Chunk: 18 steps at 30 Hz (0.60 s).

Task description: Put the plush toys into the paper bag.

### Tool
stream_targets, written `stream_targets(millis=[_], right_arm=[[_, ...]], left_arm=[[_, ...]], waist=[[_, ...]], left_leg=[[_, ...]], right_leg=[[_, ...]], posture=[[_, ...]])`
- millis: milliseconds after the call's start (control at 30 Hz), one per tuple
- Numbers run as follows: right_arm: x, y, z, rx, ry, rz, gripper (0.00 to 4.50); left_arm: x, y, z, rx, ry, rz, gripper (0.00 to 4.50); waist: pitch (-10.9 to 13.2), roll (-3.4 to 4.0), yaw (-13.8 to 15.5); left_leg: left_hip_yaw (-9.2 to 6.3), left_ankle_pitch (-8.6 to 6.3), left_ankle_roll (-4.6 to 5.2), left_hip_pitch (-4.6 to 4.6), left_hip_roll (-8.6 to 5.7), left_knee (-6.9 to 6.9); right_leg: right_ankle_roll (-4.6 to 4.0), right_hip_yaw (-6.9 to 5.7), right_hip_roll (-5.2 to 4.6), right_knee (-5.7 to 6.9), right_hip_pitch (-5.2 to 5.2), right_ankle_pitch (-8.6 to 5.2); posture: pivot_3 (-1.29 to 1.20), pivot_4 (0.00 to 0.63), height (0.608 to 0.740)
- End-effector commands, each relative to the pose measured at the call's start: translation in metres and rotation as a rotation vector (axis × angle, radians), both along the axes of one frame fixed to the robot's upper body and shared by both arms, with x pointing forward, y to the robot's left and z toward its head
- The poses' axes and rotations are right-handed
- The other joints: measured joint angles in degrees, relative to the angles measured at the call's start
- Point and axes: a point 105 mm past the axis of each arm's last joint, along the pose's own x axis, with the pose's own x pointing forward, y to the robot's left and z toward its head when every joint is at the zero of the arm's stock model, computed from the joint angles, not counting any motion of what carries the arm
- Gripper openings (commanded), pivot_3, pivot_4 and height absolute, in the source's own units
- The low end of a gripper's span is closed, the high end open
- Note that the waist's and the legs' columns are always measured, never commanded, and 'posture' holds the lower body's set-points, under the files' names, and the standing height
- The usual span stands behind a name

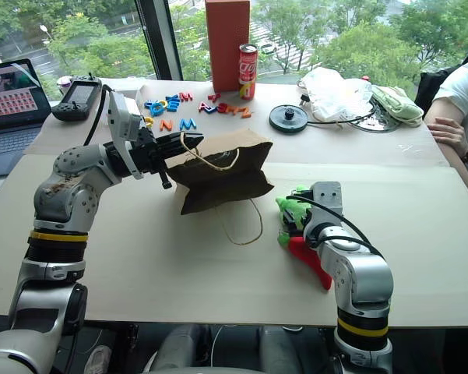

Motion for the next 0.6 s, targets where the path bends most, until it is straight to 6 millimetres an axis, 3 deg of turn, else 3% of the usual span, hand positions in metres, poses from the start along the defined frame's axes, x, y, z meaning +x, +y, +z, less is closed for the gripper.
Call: stream_targets(millis=[33, 100, 167, 433, 567, 600], right_arm=[[0.002, 0.000, 0.003, -0.044, -0.013, 0.018, 3.09], [0.001, 0.002, 0.001, -0.061, -0.003, 0.034, 2.42], [0.002, 0.002, 0.001, -0.056, -0.002, 0.032, 2.15], [0.006, 0.000, 0.015, -0.034, -0.068, 0.036, 2.15], [0.005, 0.000, 0.012, -0.033, -0.061, 0.041, 2.15], [0.005, 0.000, 0.012, -0.036, -0.062, 0.039, 1.91]], left_arm=[[-0.001, -0.001, 0.013, -0.005, -0.059, -0.003, 0.07], [-0.001, -0.001, 0.013, -0.004, -0.060, -0.003, 0.07], [-0.001, -0.001, 0.013, -0.006, -0.061, -0.002, 0.07], [0.000, -0.002, 0.014, -0.009, -0.064, -0.001, 0.07], [0.000, -0.002, 0.014, -0.010, -0.064, -0.002, 0.07], [0.000, -0.002, 0.014, -0.010, -0.064, -0.002, 0.07]], waist=[[0.0, 0.00, 0.0], [0.0, 0.00, 0.0], [0.0, 0.00, 0.0], [0.0, 0.00, 0.0], [0.0, 0.00, 0.0], [0.0, 0.00, 0.0]], left_leg=[[0.00, 0.00, 0.00, 0.00, 0.00, 0.00], [0.00, 0.00, 0.00, 0.00, 0.00, 0.00], [0.00, 0.00, 0.00, 0.00, 0.00, 0.00], [0.00, 0.00, 0.00, 0.00, 0.00, 0.00], [0.00, 0.00, 0.00, 0.00, 0.00, 0.00], [0.00, 0.00, 0.00, 0.00, 0.00, 0.00]], right_leg=[[0.00, 0.00, 0.00, 0.00, 0.00, 0.00], [0.00, 0.00, 0.00, 0.00, 0.00, 0.00], [0.00, 0.00, 0.00, 0.00, 0.00, 0.00], [0.00, 0.00, 0.00, -0.01, 0.00, 0.00], [0.00, 0.00, 0.00, -0.01, -0.01, 0.00], [0.00, 0.00, 0.00, -0.01, -0.01, 0.00]], posture=[[0.00, 0.150, 0.740], [0.00, 0.150, 0.740], [0.00, 0.150, 0.740], [0.00, 0.150, 0.740], [0.00, 0.150, 0.740], [0.00, 0.150, 0.740]])
